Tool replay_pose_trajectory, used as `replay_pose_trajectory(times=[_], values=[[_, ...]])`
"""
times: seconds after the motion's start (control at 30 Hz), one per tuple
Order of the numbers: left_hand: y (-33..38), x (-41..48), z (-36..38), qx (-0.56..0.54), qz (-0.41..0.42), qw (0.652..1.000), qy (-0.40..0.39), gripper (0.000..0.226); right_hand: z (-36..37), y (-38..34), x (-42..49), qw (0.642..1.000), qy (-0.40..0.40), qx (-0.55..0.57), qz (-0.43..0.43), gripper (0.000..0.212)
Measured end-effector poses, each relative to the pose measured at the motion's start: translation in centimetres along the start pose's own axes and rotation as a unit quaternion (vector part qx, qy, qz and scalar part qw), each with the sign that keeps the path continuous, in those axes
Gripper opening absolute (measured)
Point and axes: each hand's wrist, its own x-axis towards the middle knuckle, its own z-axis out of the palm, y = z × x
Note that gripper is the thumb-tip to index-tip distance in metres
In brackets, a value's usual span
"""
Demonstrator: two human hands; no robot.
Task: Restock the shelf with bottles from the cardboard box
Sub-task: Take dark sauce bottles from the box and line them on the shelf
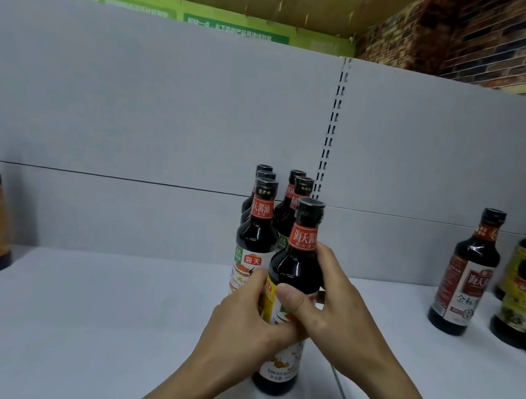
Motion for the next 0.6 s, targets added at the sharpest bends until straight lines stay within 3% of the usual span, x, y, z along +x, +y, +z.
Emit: replay_pose_trajectory(times=[0.23, 0.6], values=[[-0.6, 0.2, -1.1, 0.084, 0.036, 0.995, -0.028, 0.046, 0.1, 0.0, 0.1, 1.000, 0.016, 0.013, 0.020, 0.050], [-2.0, 0.9, -3.8, 0.128, 0.050, 0.985, 0.108, 0.038, 0.5, 1.2, 1.4, 0.998, 0.036, 0.029, 0.048, 0.059]])
